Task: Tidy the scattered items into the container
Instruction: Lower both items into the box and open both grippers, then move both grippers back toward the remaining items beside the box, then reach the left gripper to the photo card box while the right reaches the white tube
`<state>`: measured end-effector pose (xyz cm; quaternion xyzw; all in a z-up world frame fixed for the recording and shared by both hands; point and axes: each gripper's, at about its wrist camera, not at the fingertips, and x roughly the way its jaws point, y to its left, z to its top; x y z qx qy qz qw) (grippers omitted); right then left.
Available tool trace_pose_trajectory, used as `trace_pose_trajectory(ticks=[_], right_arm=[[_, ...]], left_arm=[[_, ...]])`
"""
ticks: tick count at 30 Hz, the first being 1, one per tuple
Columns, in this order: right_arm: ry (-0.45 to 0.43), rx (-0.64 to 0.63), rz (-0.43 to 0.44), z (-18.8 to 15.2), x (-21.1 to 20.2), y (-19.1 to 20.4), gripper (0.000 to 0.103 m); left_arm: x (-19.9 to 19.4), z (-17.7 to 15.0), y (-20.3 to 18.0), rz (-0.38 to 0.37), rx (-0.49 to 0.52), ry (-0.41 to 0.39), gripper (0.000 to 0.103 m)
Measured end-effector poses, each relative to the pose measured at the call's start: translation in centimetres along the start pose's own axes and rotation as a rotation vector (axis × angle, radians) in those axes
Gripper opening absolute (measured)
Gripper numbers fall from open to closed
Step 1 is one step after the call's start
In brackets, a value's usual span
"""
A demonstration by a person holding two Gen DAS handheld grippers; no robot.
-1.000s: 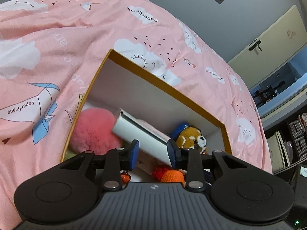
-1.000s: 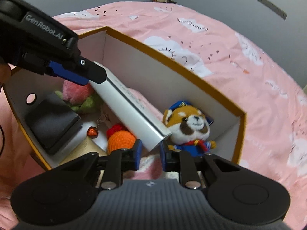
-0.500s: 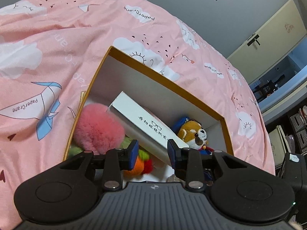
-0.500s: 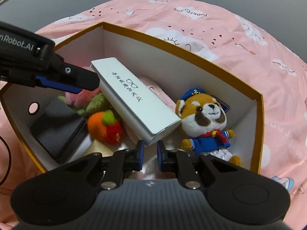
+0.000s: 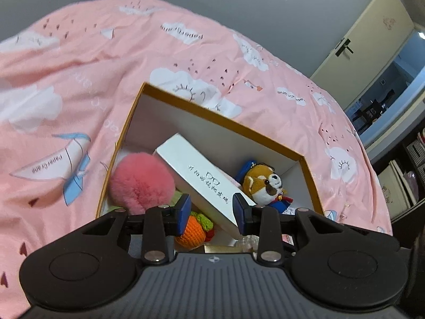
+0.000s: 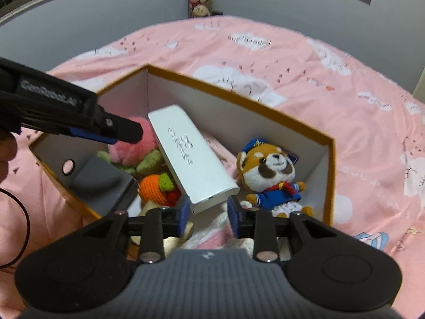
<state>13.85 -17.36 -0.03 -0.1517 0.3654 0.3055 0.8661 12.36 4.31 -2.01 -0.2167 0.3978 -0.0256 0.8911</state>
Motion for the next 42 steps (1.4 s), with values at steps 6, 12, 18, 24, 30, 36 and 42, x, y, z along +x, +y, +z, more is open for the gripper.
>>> trace_pose_trajectory(ticks=[6,12,18,24,30,36,42], right_arm=[[-0.107,0.020,-0.025,0.0,-3.2,1.1,0.045],[-0.200,0.055,-0.069,-0.4,-6.2,2.2,0.053],[-0.231,0.097,-0.097,-2.2,-7.8,3.4,0.054],[-0.174,0.132,-0.071,-5.2,-7.9,4.7,0.054],[-0.071,0.182,-0.022,-8.2,-6.6,5.7,0.054],[0.047,0.198,0.014,-10.2,-5.0,6.0,0.054],[0.162,0.174,0.069,-11.6,-3.0,7.2,0.054]], left_arm=[[-2.2,-0.4,-1.8,0.022,0.103,-0.061,0.049],[-4.3,-1.7,-2.7,0.037,0.196,-0.066,0.051],[-5.8,-3.8,-2.6,0.017,0.265,-0.020,0.051],[-5.6,-6.0,-1.4,0.033,0.294,0.063,0.051],[-4.8,-8.9,-0.4,0.043,0.358,0.171,0.051],[-2.2,-11.6,0.9,0.057,0.357,0.333,0.051],[-0.7,-13.3,2.0,0.062,0.361,0.439,0.051]])
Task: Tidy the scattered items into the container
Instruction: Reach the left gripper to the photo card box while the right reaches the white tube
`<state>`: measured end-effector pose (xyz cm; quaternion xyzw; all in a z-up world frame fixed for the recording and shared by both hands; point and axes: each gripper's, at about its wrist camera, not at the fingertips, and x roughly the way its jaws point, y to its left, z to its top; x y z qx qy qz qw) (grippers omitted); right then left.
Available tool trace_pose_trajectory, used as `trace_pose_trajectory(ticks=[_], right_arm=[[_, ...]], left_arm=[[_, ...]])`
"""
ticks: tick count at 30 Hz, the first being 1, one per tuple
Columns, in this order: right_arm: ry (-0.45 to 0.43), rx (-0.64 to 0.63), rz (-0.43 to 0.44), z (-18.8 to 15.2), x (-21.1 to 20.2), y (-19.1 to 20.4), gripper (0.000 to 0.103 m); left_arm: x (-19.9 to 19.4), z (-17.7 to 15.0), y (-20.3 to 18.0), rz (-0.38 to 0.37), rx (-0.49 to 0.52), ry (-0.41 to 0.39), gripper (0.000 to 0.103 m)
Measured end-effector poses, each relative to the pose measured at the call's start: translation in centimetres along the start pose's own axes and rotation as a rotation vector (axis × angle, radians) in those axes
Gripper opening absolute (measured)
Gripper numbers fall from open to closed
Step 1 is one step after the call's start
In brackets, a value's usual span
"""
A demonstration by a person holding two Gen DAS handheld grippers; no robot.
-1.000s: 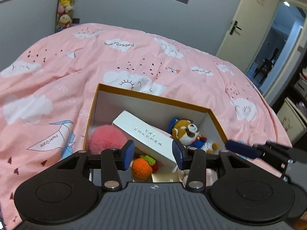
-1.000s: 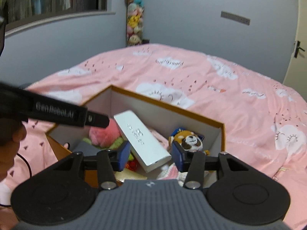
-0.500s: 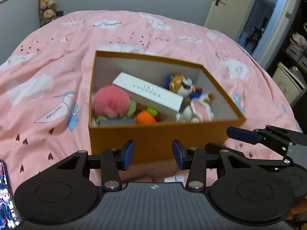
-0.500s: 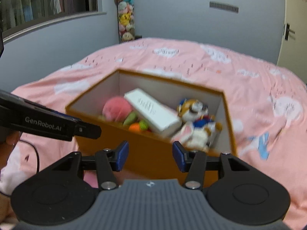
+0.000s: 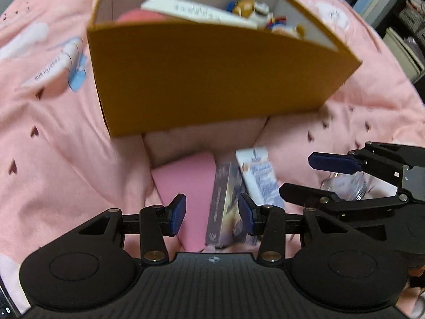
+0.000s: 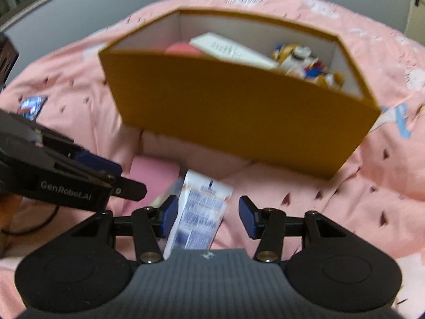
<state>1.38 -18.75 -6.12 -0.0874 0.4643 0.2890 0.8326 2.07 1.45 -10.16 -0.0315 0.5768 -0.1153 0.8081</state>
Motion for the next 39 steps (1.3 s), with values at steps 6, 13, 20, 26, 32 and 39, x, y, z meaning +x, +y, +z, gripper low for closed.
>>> trace_pose_trajectory(ticks=[6,13,20,26,32,39], right_arm=[[0.090,-0.012,0.051,-0.7,1.9,0.4,0.054],[0.155,-0.050,0.069,-1.1,3.9,1.4,0.057],[0.184,-0.049,0.070,-1.3,5.1,1.1,0.062],[0.152,-0.031,0.040,-1.4,3.9,0.6,0.054],[0.114,0.036,-0.029,-1.5,2.1,-1.6,0.052],[0.135,0.137,-0.036,-2.1,1.7,-4.1,0.040]], left_arm=[[1.5,-0.7,0.6,-0.036,-0.023,0.051,0.051],[2.5,-1.1,0.6,-0.062,-0.040,0.091,0.052],[2.7,-0.9,0.6,-0.076,-0.045,0.100,0.053],[2.7,-0.9,0.8,-0.091,-0.046,0.100,0.054],[3.1,-0.9,0.4,-0.101,-0.029,0.112,0.057],[3.7,-0.8,-0.3,-0.120,-0.007,0.125,0.058]])
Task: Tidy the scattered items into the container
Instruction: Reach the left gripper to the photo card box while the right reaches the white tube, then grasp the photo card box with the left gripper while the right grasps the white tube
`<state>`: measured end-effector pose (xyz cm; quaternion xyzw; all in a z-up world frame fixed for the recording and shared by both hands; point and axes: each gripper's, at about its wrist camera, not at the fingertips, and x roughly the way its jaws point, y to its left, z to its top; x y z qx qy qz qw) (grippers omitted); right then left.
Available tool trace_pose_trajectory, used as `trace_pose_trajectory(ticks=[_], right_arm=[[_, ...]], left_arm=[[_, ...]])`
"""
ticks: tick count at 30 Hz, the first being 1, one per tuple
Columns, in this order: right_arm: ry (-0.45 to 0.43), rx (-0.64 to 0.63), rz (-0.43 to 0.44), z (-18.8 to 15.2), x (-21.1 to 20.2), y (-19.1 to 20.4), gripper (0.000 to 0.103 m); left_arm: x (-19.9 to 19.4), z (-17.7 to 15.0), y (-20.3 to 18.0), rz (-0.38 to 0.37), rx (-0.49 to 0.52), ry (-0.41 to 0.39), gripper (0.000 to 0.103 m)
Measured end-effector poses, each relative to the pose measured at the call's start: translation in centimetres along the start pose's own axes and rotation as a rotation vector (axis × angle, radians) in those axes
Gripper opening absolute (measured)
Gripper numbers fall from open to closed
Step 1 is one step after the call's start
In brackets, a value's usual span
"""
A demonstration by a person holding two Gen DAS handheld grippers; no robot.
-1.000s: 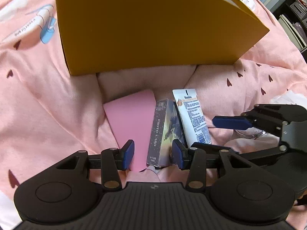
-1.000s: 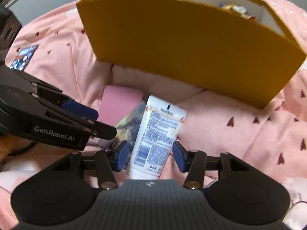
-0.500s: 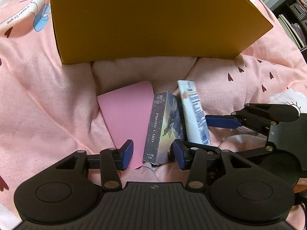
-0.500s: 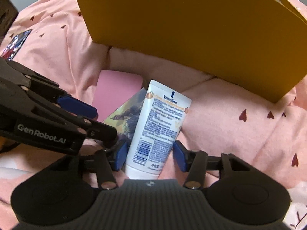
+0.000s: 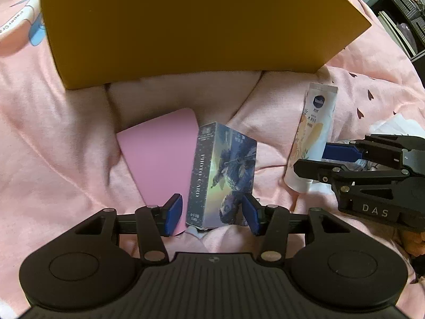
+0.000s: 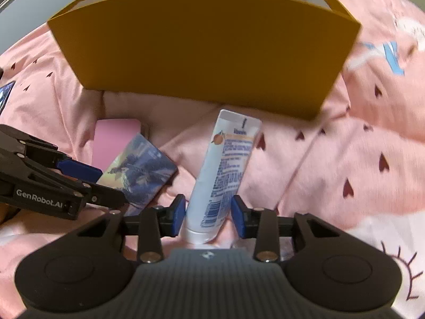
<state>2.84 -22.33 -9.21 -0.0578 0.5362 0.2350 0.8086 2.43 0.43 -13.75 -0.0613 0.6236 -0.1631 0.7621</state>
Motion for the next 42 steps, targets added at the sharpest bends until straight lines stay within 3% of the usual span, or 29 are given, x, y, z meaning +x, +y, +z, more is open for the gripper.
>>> trace_pose_trajectory(ticks=[4,7,15,20,26,29,36,42], right_arm=[[-0.010,-0.002,-0.012,-0.6,-0.7,-0.2,0.035],[-0.020,0.016,-0.012,-1.0,-1.3,-0.6,0.029],[-0.027,-0.009,-0.020,-1.1,-0.9,-0.1,0.029],[-0.030,0.000,-0.014,-0.9,0.4,-0.3,0.041],[-0.029,0.022,0.021,-0.4,1.2,-0.5,0.040],[-0.041,0.004,0.016,-0.1,1.2,0.0,0.035],[-0.054,0.028,0.005,0.0,1.0,0.4,0.031],[-0.039,0.056,0.025,0.3,1.3,-0.6,0.034]], left_arm=[[0.1,-0.1,-0.4,0.004,0.021,-0.001,0.057],[-0.1,-0.2,-0.5,0.016,0.025,-0.012,0.048],[-1.7,-0.4,-2.4,0.005,0.128,-0.091,0.043],[-1.4,0.3,-3.3,-0.023,0.151,-0.094,0.038],[0.5,0.9,-4.6,0.020,0.175,-0.080,0.032],[1.1,0.9,-4.8,0.034,0.185,-0.073,0.029],[0.9,0.9,-3.8,0.010,0.146,-0.088,0.026],[0.9,1.2,-3.6,0.014,0.147,-0.091,0.026]])
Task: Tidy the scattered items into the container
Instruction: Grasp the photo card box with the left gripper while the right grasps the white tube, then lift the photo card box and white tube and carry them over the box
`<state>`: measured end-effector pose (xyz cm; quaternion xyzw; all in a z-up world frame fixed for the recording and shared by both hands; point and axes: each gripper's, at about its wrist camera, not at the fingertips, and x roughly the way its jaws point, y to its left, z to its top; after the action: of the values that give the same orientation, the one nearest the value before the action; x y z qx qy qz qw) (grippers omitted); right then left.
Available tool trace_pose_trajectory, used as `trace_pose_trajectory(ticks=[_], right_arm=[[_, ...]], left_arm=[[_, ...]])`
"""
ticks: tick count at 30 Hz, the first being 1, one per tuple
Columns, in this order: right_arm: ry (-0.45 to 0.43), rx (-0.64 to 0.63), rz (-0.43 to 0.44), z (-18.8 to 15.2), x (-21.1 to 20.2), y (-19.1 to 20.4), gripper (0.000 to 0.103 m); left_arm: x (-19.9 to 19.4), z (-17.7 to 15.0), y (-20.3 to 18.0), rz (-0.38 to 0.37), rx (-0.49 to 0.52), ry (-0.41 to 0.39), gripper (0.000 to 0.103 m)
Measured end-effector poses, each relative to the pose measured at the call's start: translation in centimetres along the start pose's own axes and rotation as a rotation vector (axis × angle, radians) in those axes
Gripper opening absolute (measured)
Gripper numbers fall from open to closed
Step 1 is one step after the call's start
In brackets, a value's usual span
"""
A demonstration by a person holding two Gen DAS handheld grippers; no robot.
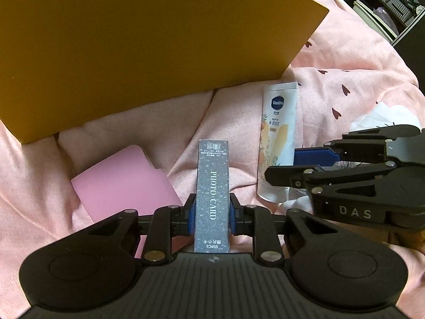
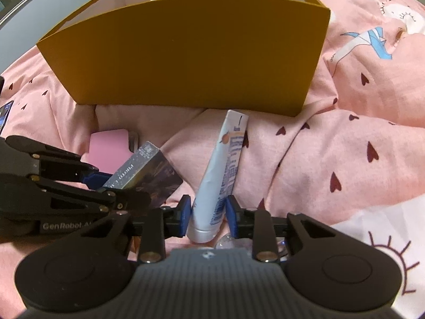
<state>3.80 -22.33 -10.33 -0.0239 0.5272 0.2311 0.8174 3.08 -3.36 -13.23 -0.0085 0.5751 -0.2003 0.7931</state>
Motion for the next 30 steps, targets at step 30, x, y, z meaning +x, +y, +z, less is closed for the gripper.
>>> trace_pose_trajectory(ticks=[30], right_arm=[[-0.237,-0.091,-0.063,1.3,-4.7,1.4,0.019]], left_arm=[[-6.1,0.7,0.8,0.009,-0.018,-0.264,0.026]])
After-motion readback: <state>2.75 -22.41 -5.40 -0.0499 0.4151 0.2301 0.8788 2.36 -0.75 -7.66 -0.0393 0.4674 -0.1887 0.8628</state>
